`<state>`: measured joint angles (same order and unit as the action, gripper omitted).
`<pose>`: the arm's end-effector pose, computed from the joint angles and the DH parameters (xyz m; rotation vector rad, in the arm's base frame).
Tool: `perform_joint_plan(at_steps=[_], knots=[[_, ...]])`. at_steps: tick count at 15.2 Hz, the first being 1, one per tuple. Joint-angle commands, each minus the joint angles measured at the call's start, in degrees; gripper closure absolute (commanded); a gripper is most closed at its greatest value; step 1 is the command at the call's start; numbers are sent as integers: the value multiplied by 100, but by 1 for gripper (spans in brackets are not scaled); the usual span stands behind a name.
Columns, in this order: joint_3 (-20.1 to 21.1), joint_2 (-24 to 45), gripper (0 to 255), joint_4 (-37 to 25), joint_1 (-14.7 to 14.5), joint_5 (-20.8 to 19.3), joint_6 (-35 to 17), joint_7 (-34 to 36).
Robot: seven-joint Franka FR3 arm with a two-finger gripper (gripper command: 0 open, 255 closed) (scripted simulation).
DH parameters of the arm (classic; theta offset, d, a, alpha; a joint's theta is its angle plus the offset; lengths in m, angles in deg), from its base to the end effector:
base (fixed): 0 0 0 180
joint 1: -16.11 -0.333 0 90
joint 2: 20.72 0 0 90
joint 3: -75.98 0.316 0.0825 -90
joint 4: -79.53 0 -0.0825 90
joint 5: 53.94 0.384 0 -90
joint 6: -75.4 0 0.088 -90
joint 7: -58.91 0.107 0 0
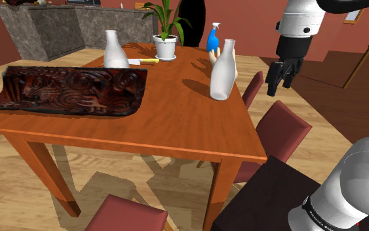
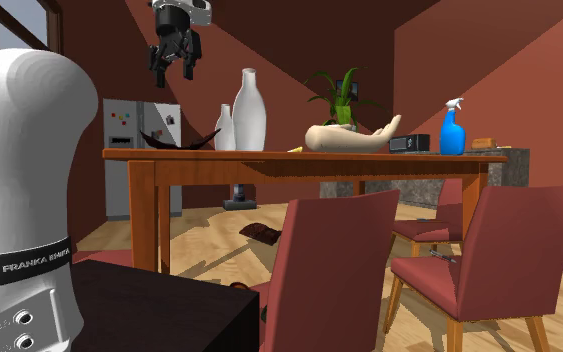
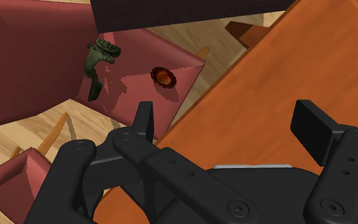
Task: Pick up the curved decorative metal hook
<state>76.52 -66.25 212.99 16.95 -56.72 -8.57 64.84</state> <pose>0.2934 -0.0062 0.5969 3.0764 -0.1774 -0.1024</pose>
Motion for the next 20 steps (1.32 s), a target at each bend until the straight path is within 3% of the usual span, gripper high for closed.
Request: perform_joint_plan(at_steps=[1,11,20], knots=[[0,0,0,0,0,0,0,0],[-1041,-111,0,1596,234,-709,-1697,-1156],[-2168,845,0,2333,491,-1353,-3594,-2222]])
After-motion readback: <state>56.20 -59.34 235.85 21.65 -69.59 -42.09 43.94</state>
